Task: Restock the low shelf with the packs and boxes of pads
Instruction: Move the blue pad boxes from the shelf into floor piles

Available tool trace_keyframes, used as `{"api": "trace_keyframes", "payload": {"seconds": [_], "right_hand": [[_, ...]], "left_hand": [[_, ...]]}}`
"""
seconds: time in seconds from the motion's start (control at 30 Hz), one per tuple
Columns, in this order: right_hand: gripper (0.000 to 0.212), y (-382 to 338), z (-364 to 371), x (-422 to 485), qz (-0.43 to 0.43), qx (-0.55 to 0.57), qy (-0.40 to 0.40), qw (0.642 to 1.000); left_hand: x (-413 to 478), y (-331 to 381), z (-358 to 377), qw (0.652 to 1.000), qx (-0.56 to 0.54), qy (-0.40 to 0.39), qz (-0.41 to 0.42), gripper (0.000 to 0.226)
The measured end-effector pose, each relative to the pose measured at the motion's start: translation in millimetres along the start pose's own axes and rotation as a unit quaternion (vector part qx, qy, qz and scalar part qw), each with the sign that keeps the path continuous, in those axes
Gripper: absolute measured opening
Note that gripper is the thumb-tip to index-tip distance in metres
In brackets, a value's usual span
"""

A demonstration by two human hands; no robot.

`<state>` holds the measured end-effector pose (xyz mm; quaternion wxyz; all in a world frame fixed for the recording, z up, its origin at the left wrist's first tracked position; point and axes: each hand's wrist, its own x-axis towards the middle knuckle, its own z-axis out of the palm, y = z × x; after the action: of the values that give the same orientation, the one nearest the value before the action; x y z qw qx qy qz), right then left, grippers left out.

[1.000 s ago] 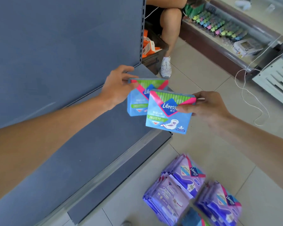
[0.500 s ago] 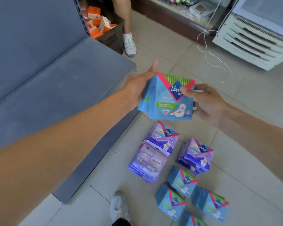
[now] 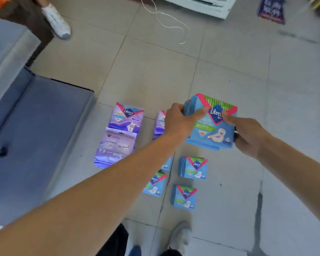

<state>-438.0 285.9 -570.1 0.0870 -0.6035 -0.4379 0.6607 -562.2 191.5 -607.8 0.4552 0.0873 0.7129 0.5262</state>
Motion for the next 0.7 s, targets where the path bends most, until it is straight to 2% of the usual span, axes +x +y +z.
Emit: {"api": "trace_keyframes", "payload": {"seconds": [0.13,0.23,0.3,0.37,0.47,0.57,0.7], "right_hand": [[0.011,55.1,-57.7,0.2,0.007,0.011,0.028,1.0],[0.023,86.1,-81.5,10.1,0.009,-0.006,0.047,0.999],[0.021,106.1,-91.0,17.6,0.023,-0.006,0.044,0.999],[0.016,131.2,-98.2,28.1,0.042,-0.014,0.031,0.999],[0.031,183.3,-100.1,45.2,0.06,-0.033,0.019,0.997],[0.021,243.0,-95.5,64.2,0.089,-0.034,0.017,0.995],[0.027,319.6,-89.0,89.8,0.118,-0.036,0.02,0.992]], "left_hand": [[-20.1,-61.3,55.7,0.999,0.026,-0.037,-0.021,0.07],[-23.3,-98.1,83.2,0.997,0.054,-0.048,-0.027,0.06],[-22.2,-123.5,96.5,0.996,0.074,-0.052,-0.026,0.054],[-19.1,-152.8,104.9,0.993,0.096,-0.054,-0.028,0.056],[-14.7,-207.0,110.8,0.989,0.128,-0.047,-0.056,0.043],[-11.7,-265.3,108.2,0.981,0.168,-0.045,-0.089,0.033],[-5.0,-344.0,102.5,0.966,0.219,-0.052,-0.13,0.025]]}}
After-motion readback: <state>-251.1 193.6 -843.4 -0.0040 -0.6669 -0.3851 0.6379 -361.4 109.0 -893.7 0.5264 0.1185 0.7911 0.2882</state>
